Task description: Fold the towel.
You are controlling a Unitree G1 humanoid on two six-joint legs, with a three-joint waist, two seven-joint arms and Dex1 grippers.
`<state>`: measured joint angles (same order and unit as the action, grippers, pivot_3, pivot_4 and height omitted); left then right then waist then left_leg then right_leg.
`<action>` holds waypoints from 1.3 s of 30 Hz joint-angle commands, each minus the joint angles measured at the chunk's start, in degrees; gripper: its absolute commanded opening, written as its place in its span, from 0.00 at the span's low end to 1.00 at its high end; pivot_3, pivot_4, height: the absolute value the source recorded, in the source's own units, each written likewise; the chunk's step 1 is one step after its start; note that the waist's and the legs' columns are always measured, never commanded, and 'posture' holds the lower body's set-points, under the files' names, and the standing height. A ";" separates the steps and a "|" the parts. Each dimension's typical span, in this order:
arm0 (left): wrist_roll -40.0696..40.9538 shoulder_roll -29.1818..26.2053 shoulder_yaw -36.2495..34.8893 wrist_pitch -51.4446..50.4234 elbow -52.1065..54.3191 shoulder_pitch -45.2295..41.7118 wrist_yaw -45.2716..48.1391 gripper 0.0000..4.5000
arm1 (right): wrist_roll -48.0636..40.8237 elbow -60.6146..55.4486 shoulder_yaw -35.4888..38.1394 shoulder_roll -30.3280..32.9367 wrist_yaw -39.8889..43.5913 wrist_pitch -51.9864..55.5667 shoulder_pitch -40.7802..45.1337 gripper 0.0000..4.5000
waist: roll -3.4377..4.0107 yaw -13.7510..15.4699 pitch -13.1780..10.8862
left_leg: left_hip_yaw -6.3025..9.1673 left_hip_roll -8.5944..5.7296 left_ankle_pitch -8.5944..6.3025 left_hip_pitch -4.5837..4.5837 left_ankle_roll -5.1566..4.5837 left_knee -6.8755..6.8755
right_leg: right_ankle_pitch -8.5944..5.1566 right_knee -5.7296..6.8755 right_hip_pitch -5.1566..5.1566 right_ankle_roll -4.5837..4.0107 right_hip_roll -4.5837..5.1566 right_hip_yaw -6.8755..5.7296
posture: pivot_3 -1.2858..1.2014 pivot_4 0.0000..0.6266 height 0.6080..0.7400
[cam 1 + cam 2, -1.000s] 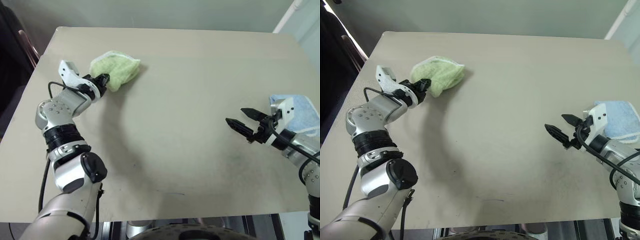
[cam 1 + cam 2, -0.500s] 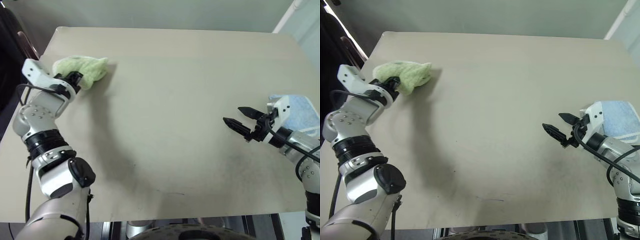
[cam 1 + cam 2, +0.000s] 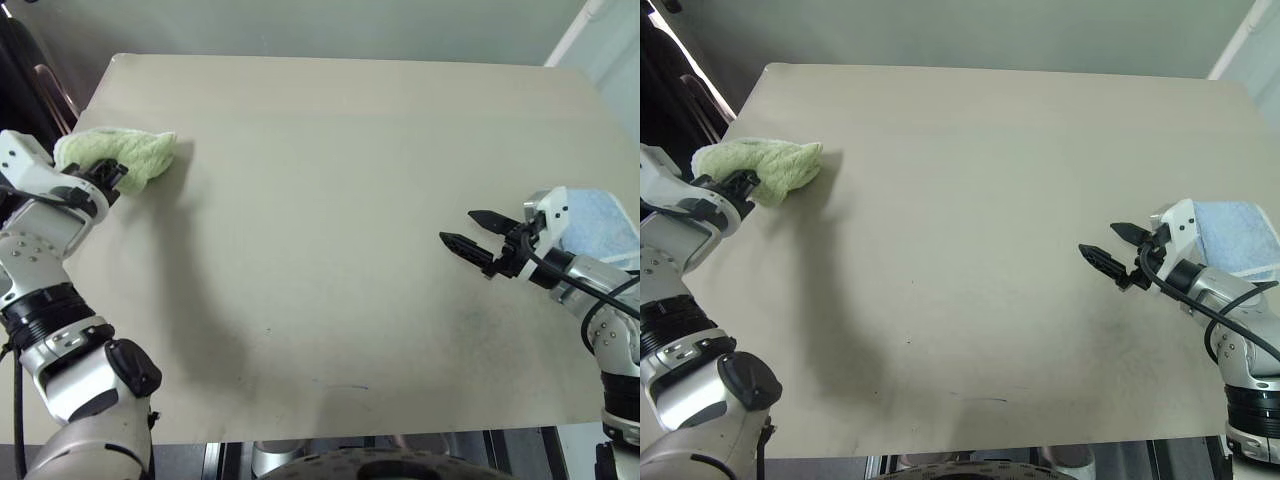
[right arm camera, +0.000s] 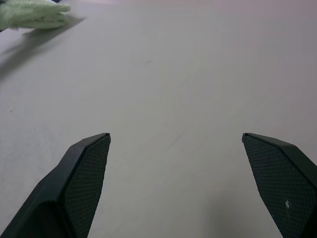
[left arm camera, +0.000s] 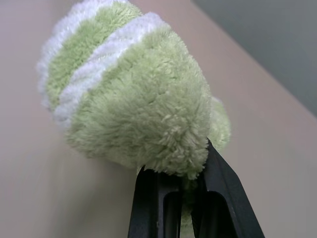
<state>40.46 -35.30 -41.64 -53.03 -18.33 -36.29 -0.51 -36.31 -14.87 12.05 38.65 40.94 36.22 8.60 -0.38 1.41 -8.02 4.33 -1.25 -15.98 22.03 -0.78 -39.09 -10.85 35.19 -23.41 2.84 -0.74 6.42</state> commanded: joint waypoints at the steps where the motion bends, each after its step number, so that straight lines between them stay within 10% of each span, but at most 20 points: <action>1: 0.59 -1.71 -0.77 -0.90 3.63 0.49 0.20 0.01 | 0.39 -0.46 -0.12 -0.20 1.14 -1.46 0.68 1.00 | -0.01 0.02 0.00 | 0.01 0.00 0.00 0.00 0.00 0.00 | 0.01 0.00 0.00 -0.01 0.00 0.00 | 0.52 0.24 1.00; 22: 3.26 4.16 -5.54 -1.12 -0.62 5.96 -1.84 0.01 | 3.08 -1.21 -1.02 -0.12 1.06 -2.91 -0.68 1.00 | -0.02 -0.17 0.01 | 0.05 0.01 0.15 -0.12 0.23 -0.01 | -0.06 0.37 -0.03 -0.37 -0.04 0.00 | 0.52 0.24 1.00; 35: 3.20 0.26 -3.10 -3.92 1.32 11.64 2.55 0.98 | 3.20 -2.37 -0.36 -0.79 0.30 -4.32 -1.67 1.00 | -0.02 -1.02 0.02 | 0.06 0.02 0.24 -0.25 0.39 0.03 | -0.19 0.70 -0.10 -0.63 -0.11 0.07 | 0.52 0.24 1.00; 39: 5.84 -3.63 -0.54 -7.42 4.37 16.21 11.37 1.00 | 3.57 -2.33 -0.01 -1.36 0.04 -5.72 -2.00 1.00 | -0.02 -1.77 0.02 | 0.05 0.07 0.21 -0.40 0.53 0.15 | -0.27 0.75 -0.08 -0.77 -0.22 0.14 | 0.52 0.24 1.00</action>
<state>45.23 -37.52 -43.38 -58.12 -15.51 -21.93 6.86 -32.93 -15.37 10.22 37.37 41.46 32.20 6.45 -0.40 -0.36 -8.00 4.39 -1.15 -15.76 21.64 -0.25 -38.93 -11.16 35.96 -23.51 2.01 -0.97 6.55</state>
